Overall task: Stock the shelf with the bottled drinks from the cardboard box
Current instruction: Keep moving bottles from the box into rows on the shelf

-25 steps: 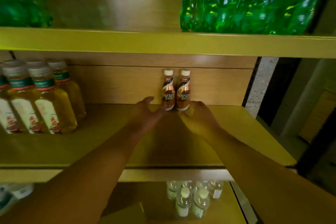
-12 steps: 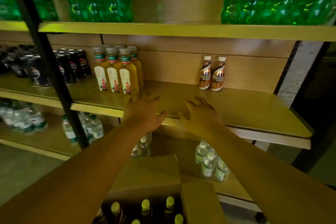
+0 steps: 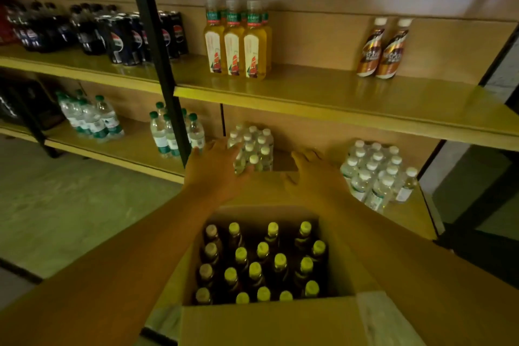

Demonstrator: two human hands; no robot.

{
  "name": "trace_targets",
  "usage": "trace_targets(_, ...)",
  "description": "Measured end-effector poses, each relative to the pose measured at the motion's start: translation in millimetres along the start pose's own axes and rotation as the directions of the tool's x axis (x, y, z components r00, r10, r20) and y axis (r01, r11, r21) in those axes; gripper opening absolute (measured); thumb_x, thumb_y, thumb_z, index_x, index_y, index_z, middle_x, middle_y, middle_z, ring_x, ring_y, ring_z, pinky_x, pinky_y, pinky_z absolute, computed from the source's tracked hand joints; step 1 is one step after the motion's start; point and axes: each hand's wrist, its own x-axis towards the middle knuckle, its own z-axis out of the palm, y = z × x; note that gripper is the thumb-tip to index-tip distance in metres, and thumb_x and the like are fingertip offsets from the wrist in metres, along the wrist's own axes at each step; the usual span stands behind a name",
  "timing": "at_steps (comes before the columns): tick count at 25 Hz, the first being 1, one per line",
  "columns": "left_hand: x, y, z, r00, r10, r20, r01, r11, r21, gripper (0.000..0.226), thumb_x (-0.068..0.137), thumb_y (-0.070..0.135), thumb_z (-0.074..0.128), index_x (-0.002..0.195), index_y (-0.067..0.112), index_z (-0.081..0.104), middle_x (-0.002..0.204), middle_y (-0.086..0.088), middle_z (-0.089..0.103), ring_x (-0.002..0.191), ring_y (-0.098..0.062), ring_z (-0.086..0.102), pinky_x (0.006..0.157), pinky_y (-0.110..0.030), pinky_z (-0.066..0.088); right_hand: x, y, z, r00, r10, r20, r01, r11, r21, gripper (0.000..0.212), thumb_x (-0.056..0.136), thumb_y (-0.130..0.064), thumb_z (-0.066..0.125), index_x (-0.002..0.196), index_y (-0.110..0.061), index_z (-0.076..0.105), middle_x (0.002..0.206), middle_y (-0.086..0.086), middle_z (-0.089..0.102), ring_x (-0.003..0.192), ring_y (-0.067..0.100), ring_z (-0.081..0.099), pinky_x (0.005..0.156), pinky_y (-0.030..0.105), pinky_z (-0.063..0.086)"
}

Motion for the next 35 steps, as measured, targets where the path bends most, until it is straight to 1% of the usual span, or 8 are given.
trace_targets(3, -40.4, -16.3, 26.9, 0.998, -0.007, 0.056, 0.008, 1.000, -0.022, 0.066, 0.088, 0.065, 0.042, 0.143, 0.029, 0.039, 0.151, -0.005, 0.039, 0.137, -0.030, 0.039, 0.105, -0.052, 0.039, -29.0, -16.2, 38.4, 0.999, 0.026, 0.047, -0.027, 1.000, 0.016, 0.068, 0.096, -0.052, 0.041, 0.152, -0.016, 0.029, 0.161, 0.005, 0.022, 0.149, 0.025, 0.017, 0.117, 0.046, 0.025)
trace_targets(7, -76.1, -25.1, 64.9, 0.992, -0.014, 0.128, 0.025, 0.996, -0.084, 0.070, 0.090, 0.061, 0.044, 0.149, 0.028, 0.029, 0.155, -0.002, 0.032, 0.140, -0.027, 0.034, 0.109, -0.047, 0.034, -58.4, -25.7, 75.9, 0.995, 0.044, 0.086, -0.048, 0.998, 0.046, 0.066, 0.094, -0.055, 0.041, 0.150, -0.021, 0.030, 0.157, 0.001, 0.029, 0.144, 0.025, 0.027, 0.110, 0.052, 0.034)
trace_targets(14, -100.7, -11.1, 151.1, 0.983, -0.004, 0.186, 0.025, 0.993, -0.115, 0.069, 0.087, 0.065, 0.044, 0.144, 0.028, 0.035, 0.146, 0.001, 0.044, 0.132, -0.024, 0.043, 0.103, -0.042, 0.041, -79.2, -10.0, 143.5, 0.977, 0.055, 0.205, -0.082, 0.989, 0.124, 0.064, 0.096, -0.049, 0.048, 0.151, -0.022, 0.029, 0.156, 0.000, 0.031, 0.143, 0.022, 0.030, 0.109, 0.040, 0.036)
trace_targets(17, -103.2, -3.1, 179.4, 0.976, 0.003, 0.219, 0.032, 0.988, -0.153, 0.070, 0.088, 0.063, 0.045, 0.147, 0.027, 0.032, 0.150, 0.004, 0.039, 0.136, -0.021, 0.039, 0.104, -0.039, 0.040, -79.3, -1.3, 169.9, 0.962, 0.055, 0.267, -0.099, 0.983, 0.152, 0.065, 0.098, -0.043, 0.049, 0.154, -0.021, 0.025, 0.159, 0.000, 0.025, 0.147, 0.021, 0.024, 0.112, 0.036, 0.031)
trace_targets(21, -104.3, 4.5, 211.0, 0.957, 0.021, 0.289, 0.031, 0.984, -0.175, 0.067, 0.090, 0.058, 0.048, 0.147, 0.026, 0.032, 0.150, 0.003, 0.039, 0.134, -0.020, 0.041, 0.097, -0.039, 0.045, -75.0, 6.9, 200.9, 0.942, 0.040, 0.332, -0.107, 0.977, 0.184, 0.064, 0.097, -0.037, 0.051, 0.153, -0.018, 0.027, 0.156, 0.004, 0.030, 0.143, 0.024, 0.030, 0.110, 0.037, 0.037)
trace_targets(25, -102.7, 2.4, 238.3, 0.941, 0.024, 0.338, 0.048, 0.978, -0.204, 0.060, 0.088, 0.055, 0.053, 0.138, 0.027, 0.040, 0.137, 0.002, 0.050, 0.119, -0.024, 0.051, 0.086, -0.044, 0.049, -68.3, 10.4, 225.9, 0.928, 0.044, 0.370, -0.126, 0.972, 0.200, 0.063, 0.095, -0.037, 0.056, 0.150, -0.019, 0.031, 0.149, 0.005, 0.038, 0.137, 0.025, 0.038, 0.103, 0.040, 0.044)
trace_targets(30, -101.5, 3.2, 258.3, 0.906, 0.027, 0.421, 0.107, 0.951, -0.291, 0.054, 0.089, 0.046, 0.059, 0.137, 0.027, 0.043, 0.126, 0.001, 0.057, 0.111, -0.024, 0.056, 0.074, -0.037, 0.049, -63.4, 14.6, 246.4, 0.908, 0.065, 0.413, -0.146, 0.975, 0.167, 0.059, 0.093, -0.030, 0.061, 0.146, -0.019, 0.037, 0.139, 0.006, 0.047, 0.125, 0.027, 0.051, 0.087, 0.033, 0.043)
trace_targets(35, -95.2, 13.2, 268.6, 0.861, -0.062, 0.505, 0.244, 0.921, -0.304, 0.033, 0.092, 0.031, 0.056, 0.122, 0.022, 0.046, 0.081, 0.005, 0.054, 0.071, -0.015, 0.054, 0.052, -0.031, 0.039, -55.9, 20.5, 264.1, 0.879, 0.113, 0.463, -0.206, 0.966, 0.156, 0.047, 0.089, -0.021, 0.065, 0.132, -0.016, 0.046, 0.125, 0.006, 0.057, 0.115, 0.027, 0.056, 0.077, 0.030, 0.039)
